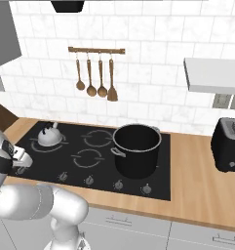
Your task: Pick the kettle from the counter and place it on a stove burner. Then turn the burner on.
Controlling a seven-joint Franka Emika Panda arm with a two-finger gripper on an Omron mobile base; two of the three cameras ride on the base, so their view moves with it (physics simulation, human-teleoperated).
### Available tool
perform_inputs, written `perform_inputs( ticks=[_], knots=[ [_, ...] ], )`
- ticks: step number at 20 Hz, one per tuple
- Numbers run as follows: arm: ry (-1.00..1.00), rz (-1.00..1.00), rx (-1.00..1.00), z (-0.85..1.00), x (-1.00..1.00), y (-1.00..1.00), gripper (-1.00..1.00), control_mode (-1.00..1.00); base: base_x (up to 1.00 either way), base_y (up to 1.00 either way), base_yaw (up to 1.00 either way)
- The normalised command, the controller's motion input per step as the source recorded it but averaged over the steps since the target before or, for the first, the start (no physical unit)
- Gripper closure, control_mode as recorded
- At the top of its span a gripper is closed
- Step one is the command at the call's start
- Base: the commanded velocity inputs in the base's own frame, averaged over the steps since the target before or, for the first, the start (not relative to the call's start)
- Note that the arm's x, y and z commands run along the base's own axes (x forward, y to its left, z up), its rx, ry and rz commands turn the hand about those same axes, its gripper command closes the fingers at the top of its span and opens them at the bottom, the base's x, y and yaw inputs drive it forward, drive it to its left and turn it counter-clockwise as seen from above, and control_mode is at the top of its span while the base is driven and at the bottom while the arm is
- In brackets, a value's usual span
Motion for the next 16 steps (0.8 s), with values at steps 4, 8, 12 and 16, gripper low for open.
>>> perform_inputs(
  ticks=[4,8,12,16],
  knots=[
    [0.00,0.00,0.00,-0.13,-0.13,-0.04,-1.00,-1.00,0.00,0.00,0.00],
    [-0.01,0.00,0.00,-0.01,-0.30,-0.62,-1.00,-1.00,0.00,0.00,0.00],
    [0.00,0.00,0.00,0.00,-0.03,-0.06,-1.00,-1.00,0.00,0.00,0.00],
    [0.00,0.00,0.00,0.00,-0.14,-0.10,-1.00,-1.00,0.00,0.00,0.00]
  ],
)
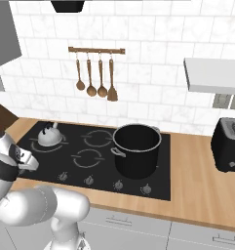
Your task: Pick the kettle from the counter and place it on a stove burner. Then turn the burner on.
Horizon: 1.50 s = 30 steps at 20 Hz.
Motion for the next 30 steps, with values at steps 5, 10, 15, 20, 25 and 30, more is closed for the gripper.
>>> perform_inputs(
  ticks=[5,10,15,20,25,30],
  knots=[
    [0.00,0.00,0.00,0.00,0.00,0.19,-1.00,-1.00,0.00,0.00,0.00],
    [0.00,-0.02,0.00,0.00,0.03,0.17,-1.00,-1.00,0.00,0.00,0.00],
    [0.00,0.00,0.00,0.00,0.00,0.06,-1.00,-1.00,0.00,0.00,0.00],
    [0.00,0.00,0.00,0.00,0.00,0.00,1.00,-1.00,0.00,0.00,0.00],
    [0.00,0.00,0.00,0.00,0.00,0.00,1.00,-1.00,0.00,0.00,0.00],
    [0.00,0.04,0.00,0.00,0.00,0.00,1.00,-1.00,0.00,0.00,0.00]
  ],
)
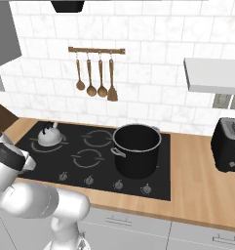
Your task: Pick the kettle from the counter and place it on a stove burner. Then turn the burner on.
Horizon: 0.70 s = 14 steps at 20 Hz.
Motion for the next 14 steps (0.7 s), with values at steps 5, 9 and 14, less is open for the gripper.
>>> perform_inputs(
  ticks=[5,9,14],
  knots=[
    [0.00,0.28,-0.08,0.00,0.00,0.00,1.00,-1.00,0.00,0.00,0.00],
    [0.00,0.34,-0.12,0.02,0.00,0.03,1.00,-1.00,0.00,0.00,0.00],
    [0.00,0.34,-0.14,0.06,0.00,0.14,1.00,-1.00,0.00,0.00,0.00]
  ],
)
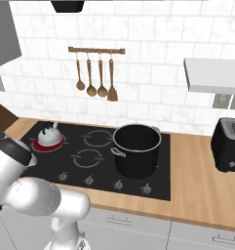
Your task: Pick the kettle from the counter and place it on a stove burner. Then turn the burner on.
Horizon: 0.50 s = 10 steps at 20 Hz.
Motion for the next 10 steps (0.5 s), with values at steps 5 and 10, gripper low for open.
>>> perform_inputs(
  ticks=[5,10],
  knots=[
    [0.00,0.33,-0.16,0.19,0.00,0.25,1.00,-1.00,0.00,0.00,0.00],
    [0.00,0.35,-0.16,0.10,0.00,0.29,1.00,-1.00,0.00,0.00,0.00]
  ],
)
